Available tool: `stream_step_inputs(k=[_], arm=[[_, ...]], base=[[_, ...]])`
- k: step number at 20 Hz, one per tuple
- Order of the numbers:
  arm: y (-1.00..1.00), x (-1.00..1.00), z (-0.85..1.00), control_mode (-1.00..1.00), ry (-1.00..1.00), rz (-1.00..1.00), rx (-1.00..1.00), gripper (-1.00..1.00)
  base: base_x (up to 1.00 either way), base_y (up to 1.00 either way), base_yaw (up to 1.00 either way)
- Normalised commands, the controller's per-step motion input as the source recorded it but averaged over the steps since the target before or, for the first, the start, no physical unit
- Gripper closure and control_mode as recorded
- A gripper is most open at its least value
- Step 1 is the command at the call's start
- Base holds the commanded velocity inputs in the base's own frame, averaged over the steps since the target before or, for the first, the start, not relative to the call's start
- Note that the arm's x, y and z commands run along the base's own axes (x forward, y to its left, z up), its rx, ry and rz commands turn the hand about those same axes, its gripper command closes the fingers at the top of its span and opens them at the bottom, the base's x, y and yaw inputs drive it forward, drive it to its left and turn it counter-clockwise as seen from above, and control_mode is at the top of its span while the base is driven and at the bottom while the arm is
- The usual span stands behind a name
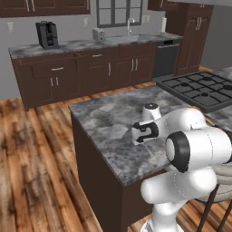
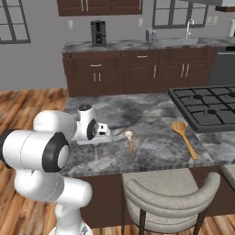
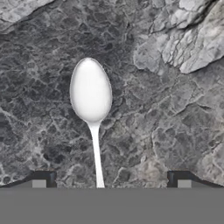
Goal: Pick up the metallic utensils from the counter and place them in the open drawer. Make sure not to pick up any wooden utensils.
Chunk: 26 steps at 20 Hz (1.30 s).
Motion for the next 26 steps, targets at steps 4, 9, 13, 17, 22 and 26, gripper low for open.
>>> stream_step_inputs(k=[4, 9, 13, 17, 22, 26], arm=[[0.0, 0.23, -0.14, -1.0, 0.0, 0.0, 0.03, -1.0], [0.0, -0.03, -0.12, -1.0, -0.01, -0.04, 0.14, -1.0], [0.0, -0.18, 0.0, -1.0, -0.02, -0.14, 0.06, -1.0], [0.0, -0.06, 0.0, -1.0, 0.0, -0.09, 0.0, -1.0], [0.0, -0.1, 0.0, -1.0, 0.06, -0.04, -0.05, -1.0], [0.0, -0.07, -0.18, -1.0, 0.01, 0.0, -0.02, -1.0]], base=[[0.0, 0.0, 0.0], [0.0, 0.0, 0.0], [0.0, 0.0, 0.0], [0.0, 0.0, 0.0], [0.0, 0.0, 0.0], [0.0, 0.0, 0.0]])
